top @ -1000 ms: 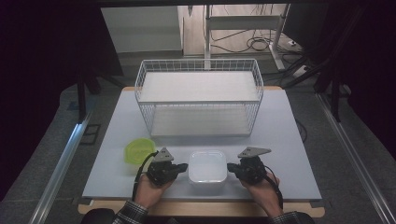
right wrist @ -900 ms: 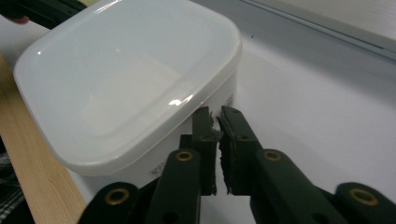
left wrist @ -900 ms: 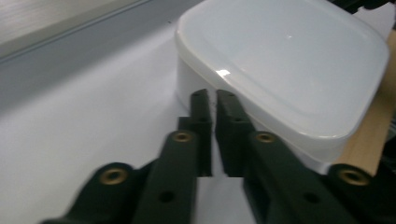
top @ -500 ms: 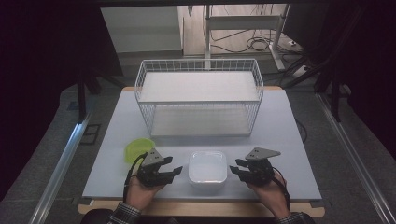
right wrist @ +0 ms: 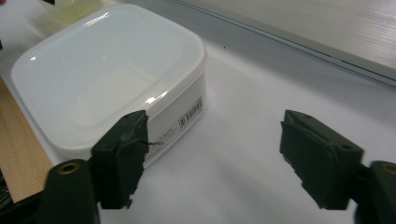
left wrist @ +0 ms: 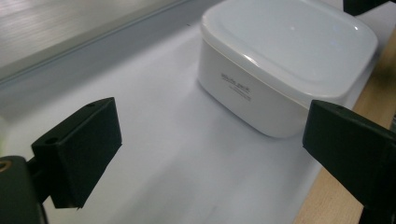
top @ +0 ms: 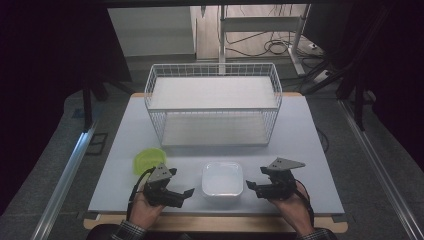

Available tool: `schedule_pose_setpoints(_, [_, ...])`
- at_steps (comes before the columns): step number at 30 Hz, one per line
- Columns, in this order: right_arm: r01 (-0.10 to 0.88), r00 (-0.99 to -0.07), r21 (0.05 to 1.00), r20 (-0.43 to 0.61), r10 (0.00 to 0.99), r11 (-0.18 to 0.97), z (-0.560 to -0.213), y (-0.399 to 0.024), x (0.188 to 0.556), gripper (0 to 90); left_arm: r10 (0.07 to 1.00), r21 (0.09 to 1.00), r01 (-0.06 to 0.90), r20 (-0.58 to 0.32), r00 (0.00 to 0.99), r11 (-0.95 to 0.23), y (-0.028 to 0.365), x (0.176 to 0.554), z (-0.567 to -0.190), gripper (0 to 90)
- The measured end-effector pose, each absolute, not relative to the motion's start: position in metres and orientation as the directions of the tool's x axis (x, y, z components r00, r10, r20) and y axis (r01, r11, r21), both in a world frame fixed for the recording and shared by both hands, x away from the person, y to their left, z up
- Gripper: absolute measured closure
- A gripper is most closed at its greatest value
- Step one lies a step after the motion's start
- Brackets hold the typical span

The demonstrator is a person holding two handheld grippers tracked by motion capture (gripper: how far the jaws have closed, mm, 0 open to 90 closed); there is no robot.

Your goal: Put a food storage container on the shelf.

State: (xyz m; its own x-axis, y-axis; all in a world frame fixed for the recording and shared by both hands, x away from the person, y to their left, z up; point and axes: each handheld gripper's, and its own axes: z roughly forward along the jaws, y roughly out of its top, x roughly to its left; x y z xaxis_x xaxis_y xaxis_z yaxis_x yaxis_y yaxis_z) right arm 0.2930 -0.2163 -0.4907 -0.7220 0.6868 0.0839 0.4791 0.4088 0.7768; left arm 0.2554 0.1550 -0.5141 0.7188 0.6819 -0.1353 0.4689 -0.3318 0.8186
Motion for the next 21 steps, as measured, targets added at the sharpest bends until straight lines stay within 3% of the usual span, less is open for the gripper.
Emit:
schedule_pose_setpoints(12, [0.474, -0.728, 0.795, 0.111, 0.677, 0.379, -0.49, -0.21, 0.292, 9.5, 0.684, 0.803, 0.47, -0.11, 0.722, -0.367, 0.143, 0.259, -0.513, 3.8])
schedule_pose_setpoints(21, [0.482, -0.736, 0.79, 0.13, 0.664, 0.378, -0.483, -0.198, 0.291, 4.2, 0.661, 0.804, 0.491, -0.172, 0.731, -0.334, 0.137, 0.267, -0.5, 3.2])
